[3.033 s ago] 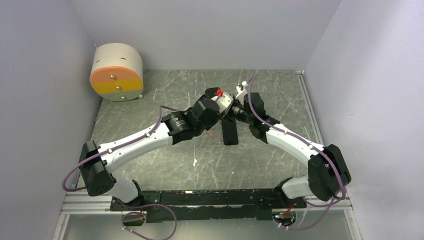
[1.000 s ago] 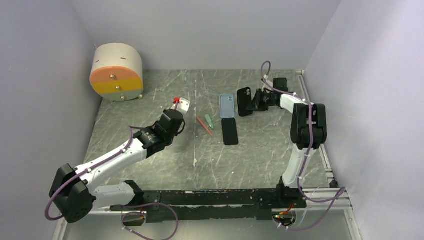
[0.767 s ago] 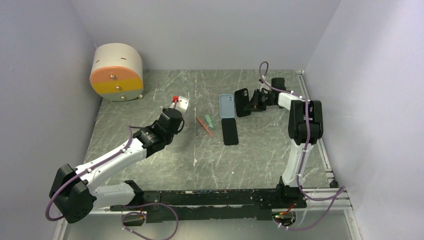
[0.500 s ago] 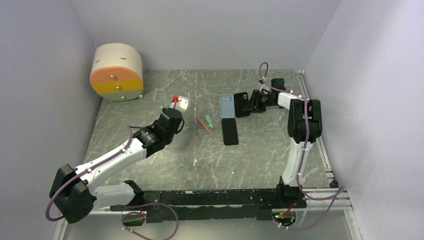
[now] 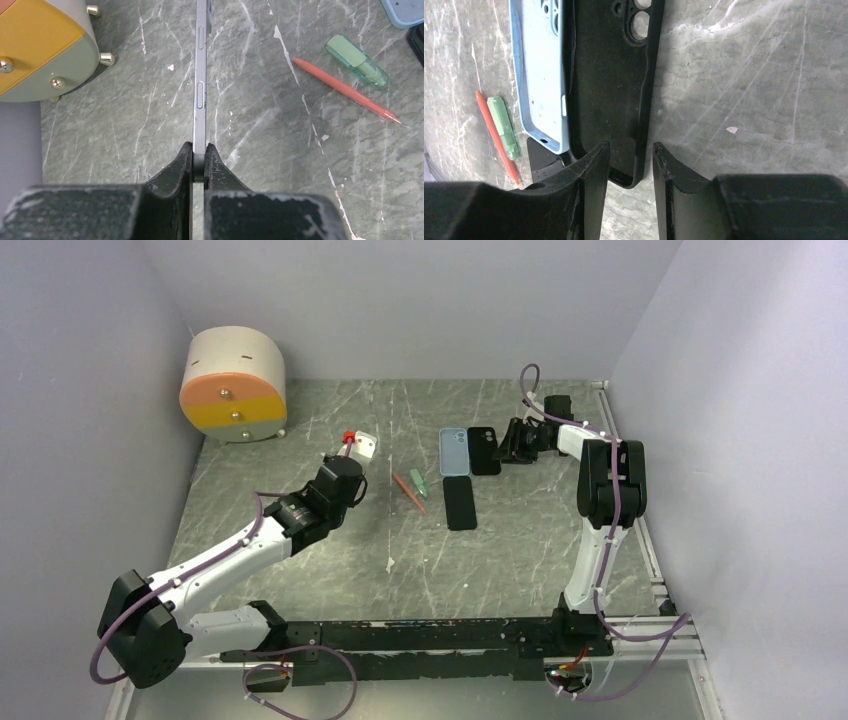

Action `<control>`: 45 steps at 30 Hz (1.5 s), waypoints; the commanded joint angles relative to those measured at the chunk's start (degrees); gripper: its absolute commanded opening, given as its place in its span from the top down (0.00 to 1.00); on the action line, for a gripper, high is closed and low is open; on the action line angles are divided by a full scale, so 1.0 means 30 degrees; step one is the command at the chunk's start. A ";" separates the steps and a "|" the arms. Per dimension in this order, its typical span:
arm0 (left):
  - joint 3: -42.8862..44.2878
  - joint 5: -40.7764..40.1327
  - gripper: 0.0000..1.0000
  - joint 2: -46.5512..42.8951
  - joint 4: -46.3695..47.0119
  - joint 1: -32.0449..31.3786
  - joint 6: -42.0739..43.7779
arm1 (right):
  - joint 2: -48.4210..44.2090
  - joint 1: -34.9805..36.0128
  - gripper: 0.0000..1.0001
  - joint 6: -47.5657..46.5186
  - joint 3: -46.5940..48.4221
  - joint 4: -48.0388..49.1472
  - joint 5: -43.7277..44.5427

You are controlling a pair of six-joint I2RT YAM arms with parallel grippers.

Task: Take the phone out of the phone case
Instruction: Place the phone case at the center of the board, then place the phone at the center of the board.

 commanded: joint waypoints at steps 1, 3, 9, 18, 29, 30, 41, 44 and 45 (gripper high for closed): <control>0.0226 -0.0209 0.98 -0.0672 0.1504 0.0097 -0.0044 | -0.0902 -0.0034 0.61 -0.0214 -0.0367 0.0885 0.0102; 0.0223 -0.0169 0.97 -0.0679 0.1460 0.0080 -0.0107 | -0.0883 -0.0040 0.61 -0.0306 -0.0394 0.0926 -0.0107; 0.0283 0.0022 0.98 -0.0659 0.1378 0.0072 -0.0234 | -0.0649 0.0101 0.62 -0.1095 0.0056 0.0217 -0.0882; 0.0285 0.0297 0.97 -0.0755 0.1363 0.0078 -0.0377 | -0.0275 0.0381 0.61 -0.1722 0.0755 -0.0272 -0.0988; 0.0239 0.2109 0.98 -0.1036 0.1460 0.0077 -0.0590 | -0.4376 0.0440 0.30 0.1449 -0.1462 0.0987 0.2499; 0.0298 0.2263 0.97 -0.1006 0.1422 0.0073 -0.0544 | -0.5106 0.0440 0.27 0.2249 -0.1932 0.1238 0.3013; 0.0977 0.4455 0.97 -0.1089 0.1142 -0.0192 -0.0077 | -1.2511 0.6928 0.11 1.0938 -0.5929 0.2087 0.7364; 0.1068 0.4664 0.98 -0.1011 0.1167 -0.0671 0.0140 | -1.3464 0.8763 0.09 1.3504 -0.6416 0.2327 0.8604; 0.1115 0.4655 0.97 -0.0941 0.1165 -0.0881 0.0785 | -1.3592 0.9544 0.09 1.4330 -0.6363 0.2295 0.8958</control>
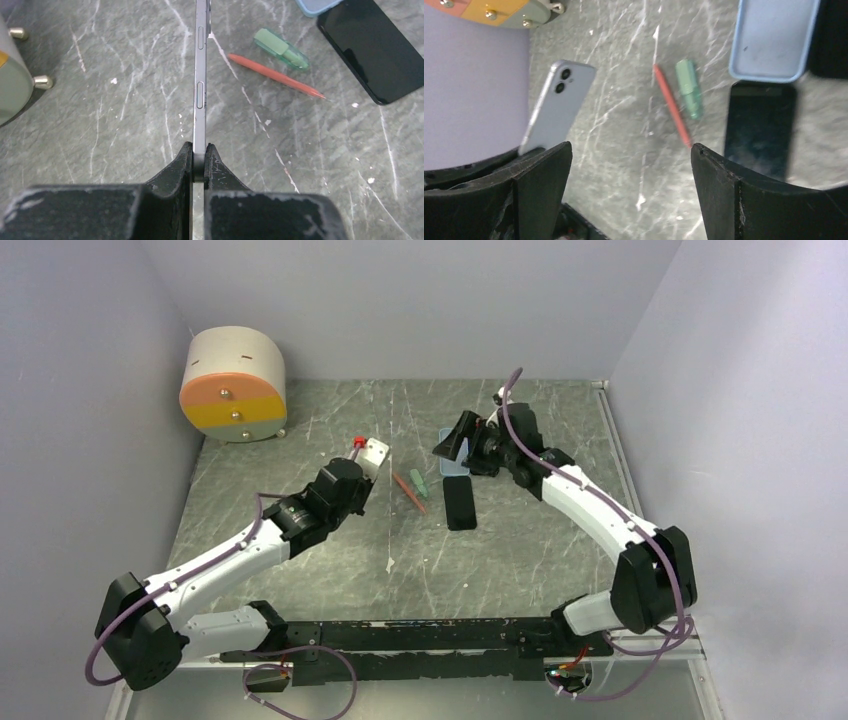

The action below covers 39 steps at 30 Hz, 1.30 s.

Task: Take the phone out of the phone case
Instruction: Place the phone at the center of the board.

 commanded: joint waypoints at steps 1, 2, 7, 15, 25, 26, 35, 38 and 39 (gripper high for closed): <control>0.1169 0.0563 0.97 -0.0531 0.1234 -0.0886 0.1271 | -0.0935 0.2134 0.08 0.4813 -0.0313 0.0455 0.2793; 0.1216 0.0477 0.98 -0.0446 0.1248 -0.1145 0.1472 | -0.0899 0.2698 0.08 0.5252 -0.0163 0.0425 0.3103; 0.1545 -0.0223 0.98 0.0170 0.1474 -0.2528 0.2069 | 0.0420 0.4443 0.05 0.6948 0.1590 -0.1289 0.3526; 0.2026 -0.1842 0.97 0.1253 0.2010 -0.4231 0.2549 | 0.1835 0.5776 0.17 0.8538 0.2851 -0.2563 0.4289; 0.2335 -0.2832 0.98 0.2206 0.2812 -0.5279 0.3266 | 0.2780 0.6341 0.44 0.8790 0.3753 -0.3351 0.3903; 0.2332 -0.2925 0.97 0.2320 0.2928 -0.5345 0.3340 | 0.2847 0.6355 0.48 0.8777 0.3831 -0.3446 0.3908; 0.2277 -0.2745 0.97 0.2695 0.3633 -0.5981 0.3540 | 0.2813 0.6310 1.00 0.8452 0.4022 -0.3810 0.4472; 0.2248 -0.2452 0.88 0.2433 0.3612 -0.5982 0.2869 | 0.2822 0.6065 1.00 0.7444 0.4300 -0.3954 0.4474; 0.2296 -0.2204 0.83 0.2275 0.3552 -0.5982 0.2620 | 0.2771 0.5936 1.00 0.7023 0.4281 -0.3809 0.4331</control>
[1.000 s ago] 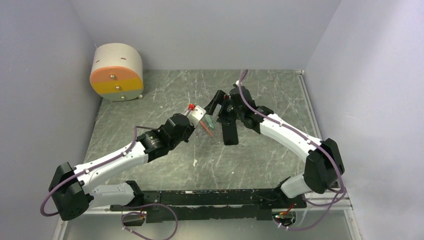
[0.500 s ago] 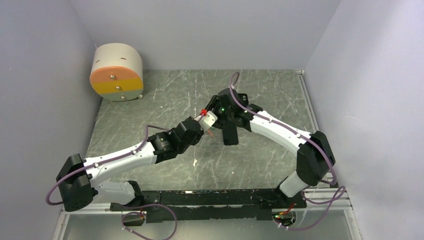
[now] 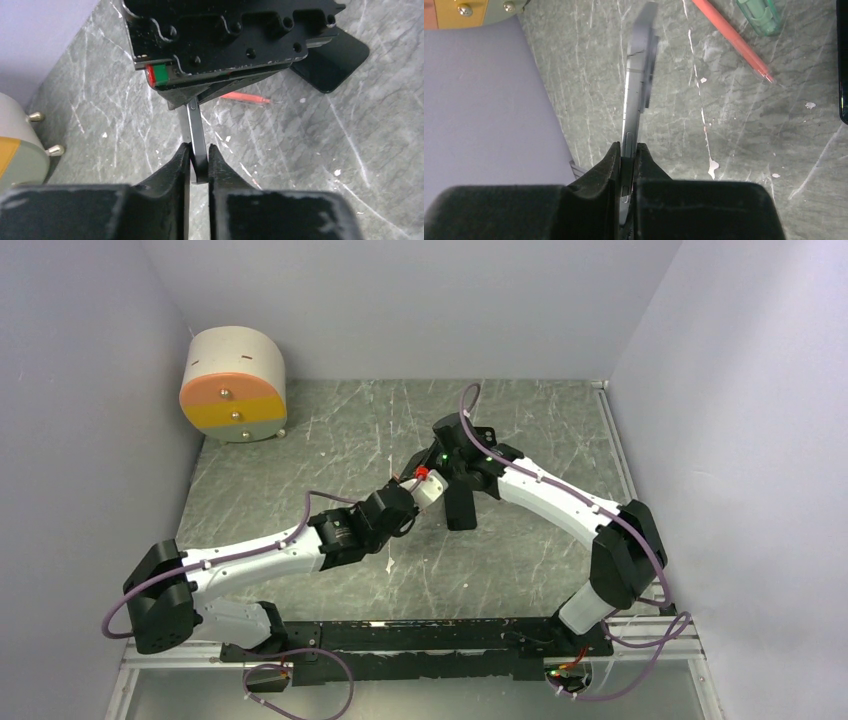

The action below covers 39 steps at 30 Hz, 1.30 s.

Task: Take the phone out of the phone case
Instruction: Place the phone at the center of the board.

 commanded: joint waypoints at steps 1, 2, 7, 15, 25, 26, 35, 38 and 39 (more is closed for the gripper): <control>0.1110 0.1031 0.77 -0.1002 0.1675 -0.0037 -0.1004 | -0.0317 -0.0467 1.00 -0.3213 0.0788 0.0595 -0.0019; 0.1193 0.1266 0.73 -0.1027 0.1573 -0.0012 -0.1221 | -0.0444 -0.0689 1.00 -0.3631 0.0624 0.0854 -0.0325; 0.1621 0.1886 0.59 -0.1058 0.0618 0.0587 -0.2489 | -0.1591 -0.2006 1.00 -0.6036 -0.1003 0.2265 -0.1855; 0.1549 0.4172 0.18 -0.1926 -0.1382 0.3774 -0.4974 | -0.3916 -0.6182 1.00 -1.1744 -0.4500 0.3209 -0.4667; 0.0708 0.5199 0.05 -0.3772 -0.3268 0.8226 -0.6188 | -0.4054 -1.3527 1.00 -1.7793 -0.7638 0.3437 -1.1074; 0.0605 0.4950 0.05 -0.3897 -0.3346 0.8481 -0.6128 | -0.3691 -1.4073 1.00 -1.8162 -0.7622 0.3432 -1.1573; -0.0627 0.2732 0.05 -0.4782 -0.2242 0.9437 -0.5983 | -0.0306 -1.5397 1.00 -2.0929 -0.7008 0.3003 -1.4454; -0.0627 0.2745 0.05 -0.4759 -0.2034 0.9590 -0.5840 | 0.1002 -1.5435 1.00 -2.1099 -0.6627 0.3189 -1.5214; -0.0620 0.2724 0.05 -0.4778 -0.2018 0.9651 -0.5835 | 0.1379 -1.5436 1.00 -2.1138 -0.6496 0.3182 -1.5489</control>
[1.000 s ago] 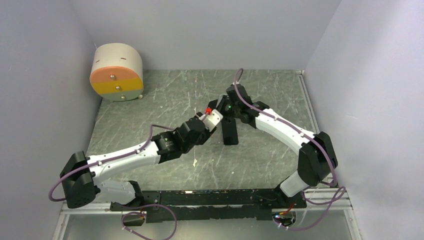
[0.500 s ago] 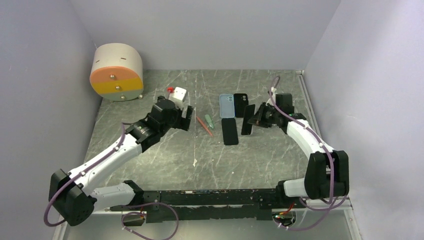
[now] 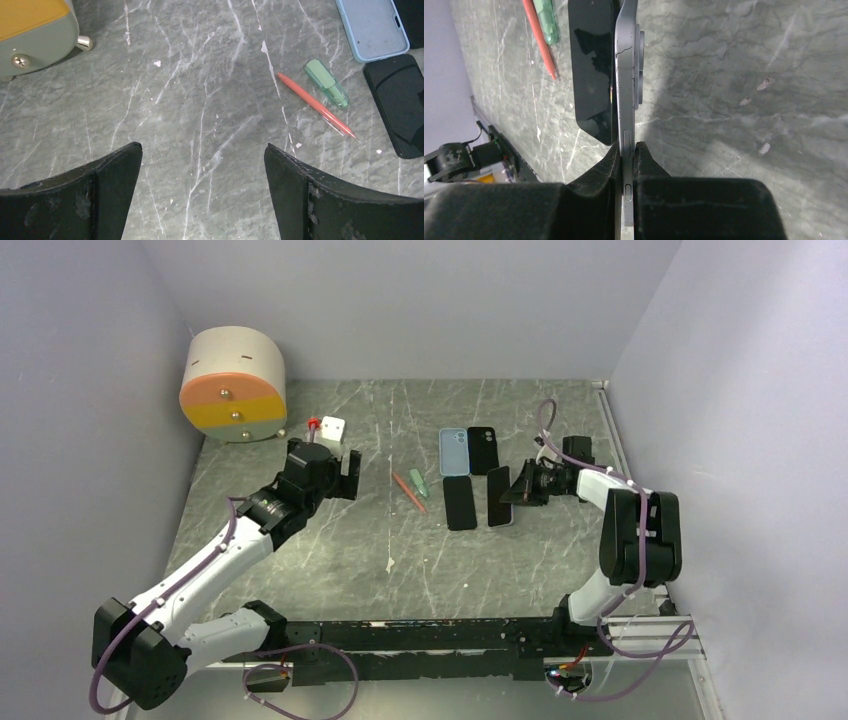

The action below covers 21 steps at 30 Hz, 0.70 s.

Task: Take the phone out of the phone case
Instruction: Place the phone at the center of the board.

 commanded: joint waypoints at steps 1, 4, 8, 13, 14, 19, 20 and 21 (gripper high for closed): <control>0.0116 -0.0644 0.05 -0.0449 0.1088 0.0268 -0.0185 | 0.1345 -0.0166 1.00 -0.1158 0.1299 0.0787 -0.2533; 0.0041 -0.1104 0.05 -0.0649 0.1056 0.0291 -0.0409 | 0.2175 -0.0166 1.00 -0.1411 0.1500 0.0469 -0.2959; -0.0180 -0.1337 0.05 -0.0949 0.1333 0.0321 -0.0501 | 0.2909 -0.0166 0.94 -0.1151 0.1383 0.0955 -0.3260; -0.0138 -0.1471 0.05 -0.0764 0.1291 0.0360 -0.0587 | 0.4126 -0.0158 0.79 -0.1786 0.2452 -0.0473 -0.2975; -0.0150 -0.1537 0.05 -0.0761 0.1303 0.0358 -0.0573 | 0.4215 -0.0165 0.76 -0.1855 0.2590 -0.0654 -0.2803; -0.0166 -0.1666 0.05 -0.0653 0.1306 0.0350 -0.0598 | 0.3970 -0.0166 0.58 -0.1512 0.2344 -0.0606 -0.1425; -0.0153 -0.1682 0.05 -0.0619 0.1283 0.0350 -0.0613 | 0.3884 -0.0166 0.54 -0.1469 0.2316 -0.0721 -0.0973; -0.0141 -0.1729 0.05 -0.0586 0.1252 0.0364 -0.0629 | 0.3748 -0.0166 0.51 -0.1460 0.2287 -0.0857 -0.0458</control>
